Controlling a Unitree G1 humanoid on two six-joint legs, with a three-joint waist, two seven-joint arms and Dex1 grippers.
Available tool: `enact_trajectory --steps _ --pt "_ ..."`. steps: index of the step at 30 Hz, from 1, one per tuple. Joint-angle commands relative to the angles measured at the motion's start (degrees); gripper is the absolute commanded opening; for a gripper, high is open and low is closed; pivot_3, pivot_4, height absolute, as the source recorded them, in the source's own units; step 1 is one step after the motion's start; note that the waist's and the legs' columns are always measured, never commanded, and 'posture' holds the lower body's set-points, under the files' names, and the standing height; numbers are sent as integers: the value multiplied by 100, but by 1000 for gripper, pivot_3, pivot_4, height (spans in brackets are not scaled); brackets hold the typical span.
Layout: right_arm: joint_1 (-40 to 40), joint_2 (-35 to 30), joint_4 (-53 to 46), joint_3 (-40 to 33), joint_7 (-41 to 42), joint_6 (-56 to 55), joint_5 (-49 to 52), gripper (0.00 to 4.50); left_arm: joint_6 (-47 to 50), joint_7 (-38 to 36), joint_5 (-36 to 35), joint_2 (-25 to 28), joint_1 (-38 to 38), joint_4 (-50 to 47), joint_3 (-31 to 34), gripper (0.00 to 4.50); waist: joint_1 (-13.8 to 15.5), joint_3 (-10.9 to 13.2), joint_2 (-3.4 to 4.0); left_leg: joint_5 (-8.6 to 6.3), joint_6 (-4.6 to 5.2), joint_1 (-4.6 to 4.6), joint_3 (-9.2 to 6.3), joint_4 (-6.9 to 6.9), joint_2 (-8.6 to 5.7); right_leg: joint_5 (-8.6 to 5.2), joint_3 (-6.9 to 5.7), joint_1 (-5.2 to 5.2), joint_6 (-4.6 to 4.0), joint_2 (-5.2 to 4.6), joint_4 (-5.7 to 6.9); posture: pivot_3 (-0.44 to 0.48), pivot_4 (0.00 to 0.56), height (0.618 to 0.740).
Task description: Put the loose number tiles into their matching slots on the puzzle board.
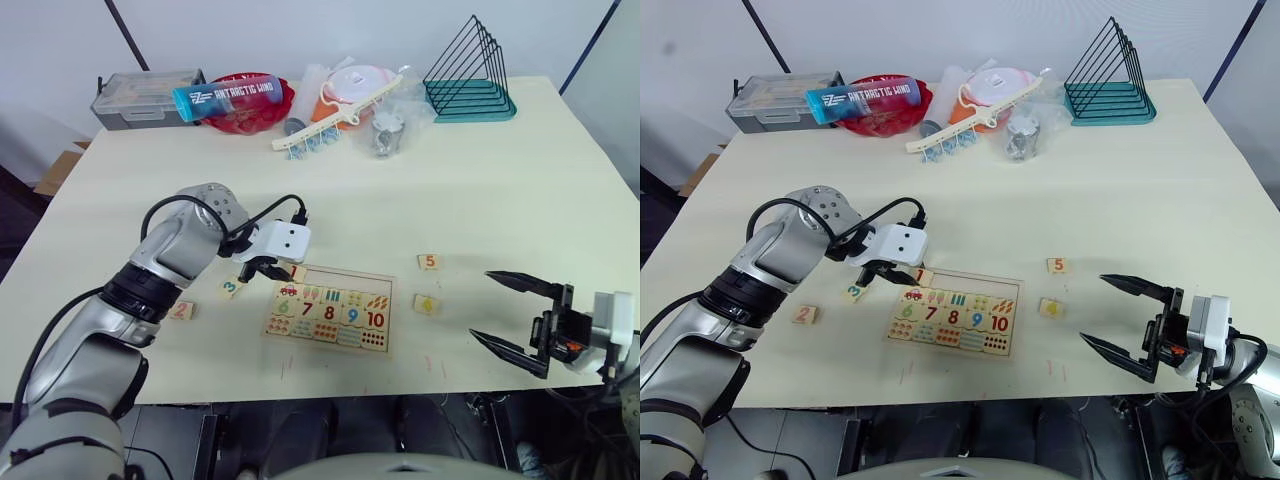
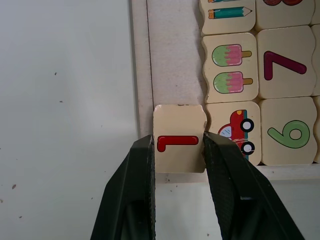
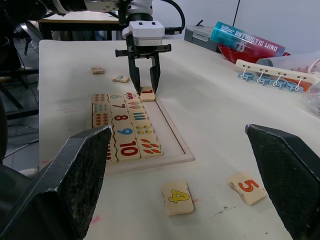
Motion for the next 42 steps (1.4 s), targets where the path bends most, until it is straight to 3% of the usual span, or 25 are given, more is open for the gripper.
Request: enact_trajectory --steps 1,42 --pt "36 5 -68 -87 14 -115 41 4500 -37 -83 -33 -15 -1 -130 27 919 0 0 0 0 0 0 0 0 0 0 0 0 0 0 0 0 150 740" --pt "8 -7 46 9 51 -233 -58 4500 -128 -6 2 -34 -45 28 132 919 0 0 0 0 0 0 0 0 0 0 0 0 0 0 0 0 150 740"
